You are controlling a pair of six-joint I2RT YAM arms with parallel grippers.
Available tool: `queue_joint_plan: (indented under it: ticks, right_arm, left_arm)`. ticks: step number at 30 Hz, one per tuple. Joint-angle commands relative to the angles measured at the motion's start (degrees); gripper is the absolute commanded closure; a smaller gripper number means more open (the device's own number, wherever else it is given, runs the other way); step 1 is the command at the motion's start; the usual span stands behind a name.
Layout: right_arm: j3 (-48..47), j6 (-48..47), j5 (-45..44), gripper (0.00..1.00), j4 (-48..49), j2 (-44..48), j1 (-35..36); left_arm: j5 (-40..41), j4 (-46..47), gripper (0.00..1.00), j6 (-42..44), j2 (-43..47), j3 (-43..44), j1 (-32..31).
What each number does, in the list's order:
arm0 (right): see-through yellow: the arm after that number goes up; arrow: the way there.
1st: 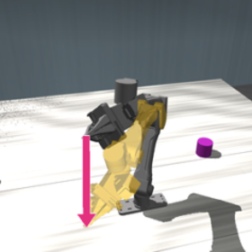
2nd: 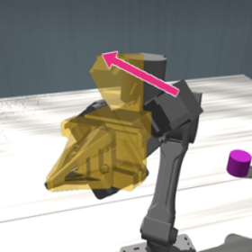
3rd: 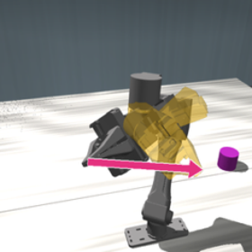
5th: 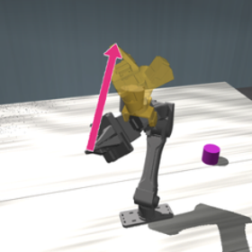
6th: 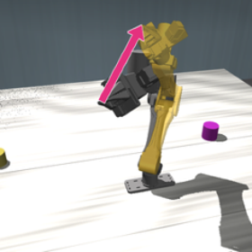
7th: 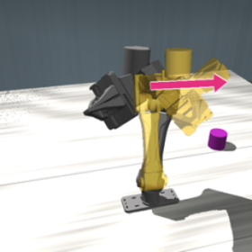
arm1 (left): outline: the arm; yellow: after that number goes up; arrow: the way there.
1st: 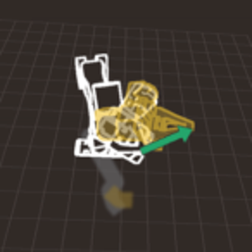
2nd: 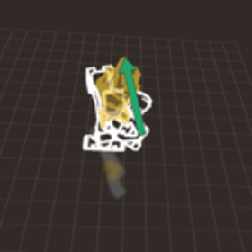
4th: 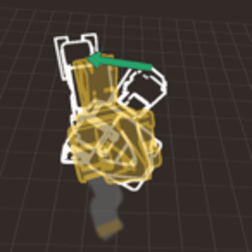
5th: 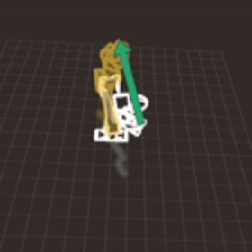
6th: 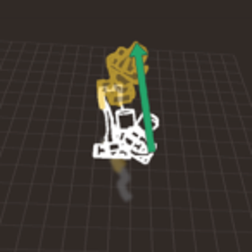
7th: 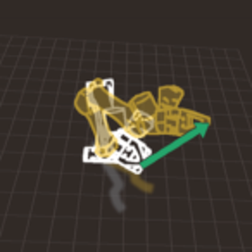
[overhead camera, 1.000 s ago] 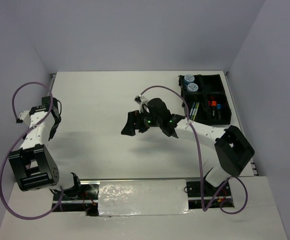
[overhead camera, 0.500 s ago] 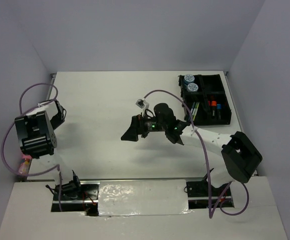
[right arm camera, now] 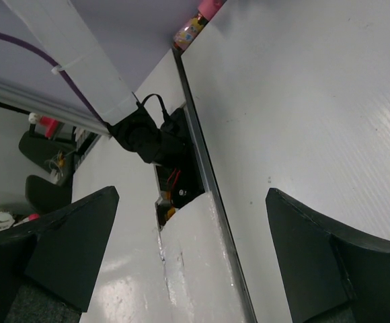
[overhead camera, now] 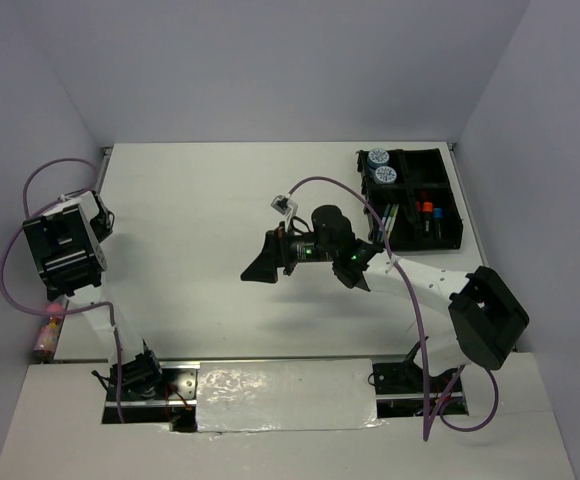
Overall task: Sort the stationery into containers
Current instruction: Move the stationery to the corner of the board.
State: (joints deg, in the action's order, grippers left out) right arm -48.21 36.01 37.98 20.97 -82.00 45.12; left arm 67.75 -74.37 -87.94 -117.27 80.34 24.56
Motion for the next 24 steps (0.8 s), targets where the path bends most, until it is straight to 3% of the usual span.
queue_joint_plan:
  ticks: [1,5,7,10,13,17,21,24]
  right_arm:
    - [0.31,0.11,1.22,0.01,4.17,-0.44,0.49]
    - [-0.22,-0.50,0.96,0.01,3.55,-0.97,0.40]
    - [-0.22,-0.94,0.70,0.01,3.55,-0.80,0.32]
    - [-0.48,-1.38,0.52,0.01,3.11,-0.62,0.40]
    - [-0.31,-2.08,0.34,0.01,2.50,0.17,0.40]
    - [0.31,-3.31,-0.62,0.01,1.27,2.10,0.40]
    - [0.57,-4.19,-1.33,0.01,1.09,2.90,0.32]
    - [0.13,-4.02,-0.54,0.01,1.09,2.02,0.32]
  left_arm:
    - [3.62,0.52,0.01,6.18,-1.91,1.76,1.64]
    - [5.37,11.59,0.01,19.88,-1.03,-0.52,1.64]
    - [6.95,12.15,0.01,21.06,-1.64,-2.20,1.72]
    - [9.33,5.49,0.02,16.25,-4.53,-2.29,1.72]
    - [11.18,-4.43,0.03,6.12,-8.83,0.25,2.16]
    - [11.09,-4.38,0.08,6.20,-8.50,0.26,2.34]
    - [12.23,-4.20,0.01,7.00,-10.16,0.96,2.25]
    - [12.15,-4.03,0.02,7.60,-10.08,1.05,2.34]
